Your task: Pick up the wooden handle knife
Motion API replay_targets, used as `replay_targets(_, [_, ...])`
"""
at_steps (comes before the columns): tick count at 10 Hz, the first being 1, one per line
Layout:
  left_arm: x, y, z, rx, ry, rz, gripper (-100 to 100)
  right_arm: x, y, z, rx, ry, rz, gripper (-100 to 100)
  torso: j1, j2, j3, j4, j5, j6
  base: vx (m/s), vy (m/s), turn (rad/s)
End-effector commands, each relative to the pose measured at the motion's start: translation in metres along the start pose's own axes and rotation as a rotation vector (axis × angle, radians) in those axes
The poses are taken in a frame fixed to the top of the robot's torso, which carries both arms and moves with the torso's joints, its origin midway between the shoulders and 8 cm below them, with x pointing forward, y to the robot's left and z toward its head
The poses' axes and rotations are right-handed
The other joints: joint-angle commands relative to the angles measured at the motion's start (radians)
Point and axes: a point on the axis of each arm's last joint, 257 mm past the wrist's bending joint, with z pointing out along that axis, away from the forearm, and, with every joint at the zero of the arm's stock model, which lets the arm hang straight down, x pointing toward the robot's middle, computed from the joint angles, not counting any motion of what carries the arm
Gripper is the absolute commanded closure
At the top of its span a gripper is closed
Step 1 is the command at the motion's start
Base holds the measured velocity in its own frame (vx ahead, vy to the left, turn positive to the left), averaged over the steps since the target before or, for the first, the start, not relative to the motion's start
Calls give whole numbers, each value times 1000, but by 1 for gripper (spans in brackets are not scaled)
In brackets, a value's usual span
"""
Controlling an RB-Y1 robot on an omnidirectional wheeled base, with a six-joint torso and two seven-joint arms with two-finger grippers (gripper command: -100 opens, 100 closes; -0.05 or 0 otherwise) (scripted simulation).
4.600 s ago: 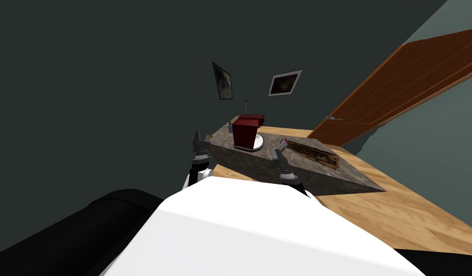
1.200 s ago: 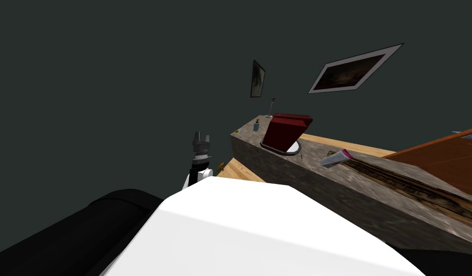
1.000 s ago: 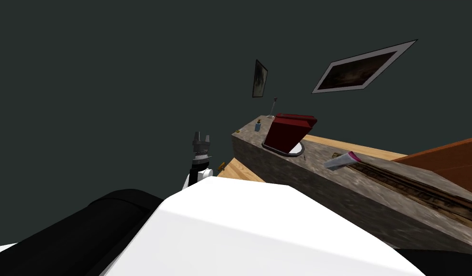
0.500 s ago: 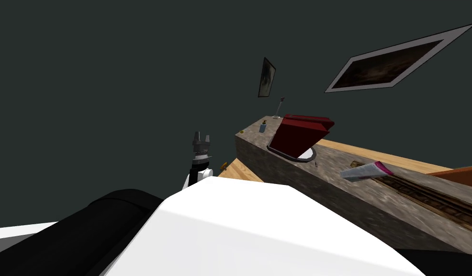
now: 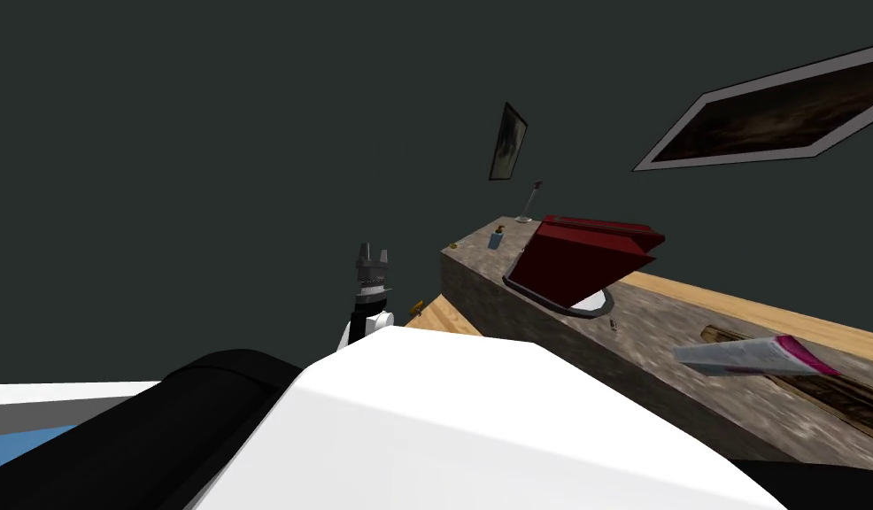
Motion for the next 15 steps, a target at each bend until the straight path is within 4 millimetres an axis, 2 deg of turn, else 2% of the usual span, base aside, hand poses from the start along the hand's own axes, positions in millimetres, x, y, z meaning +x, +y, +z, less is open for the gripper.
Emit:
replay_targets(1, [0,0,0,0,0,0,0,5,-25,-18,53,48,-32,-100,0,0,0,0,0,0,172,-67,215])
replay_targets(3, [0,0,0,0,0,0,0,4,-46,-33,101,79,-65,-100,-4,-4,-2,-1,-1,0,169,-116,210])
replay_targets(5, [0,0,0,0,0,0,0,-4,-59,-41,131,84,-91,-100,-7,-5,-3,-1,-2,0,190,-135,216])
replay_targets(8, [0,0,0,0,0,0,0,-22,-64,-39,142,61,-117,-100,-5,-5,-3,-1,-2,1,186,-109,183])
replay_targets(9, [0,0,0,0,0,0,0,-18,-63,-43,142,68,-112,-100,-3,-6,-4,-1,-1,0,87,-37,54])
replay_targets(10, [0,0,0,0,0,0,0,-20,-64,-43,143,66,-113,0,1,-1,-1,0,-1,2,10,-5,-5])
replay_targets(11, [0,0,0,0,0,0,0,-12,-60,-30,144,63,-105,-100,3,5,2,1,0,2,-12,-12,38])
replay_targets(13, [0,0,0,0,0,0,0,-6,-56,-20,145,61,-98,-100,3,9,5,2,0,2,-14,-15,46])
replay_targets(14, [0,0,0,0,0,0,0,-9,-58,-25,145,61,-100,-100,3,9,5,2,0,2,-5,-4,10])
replay_targets(15, [0,0,0,0,0,0,0,-9,-58,-24,145,62,-100,100,4,9,5,2,0,2,0,0,0])
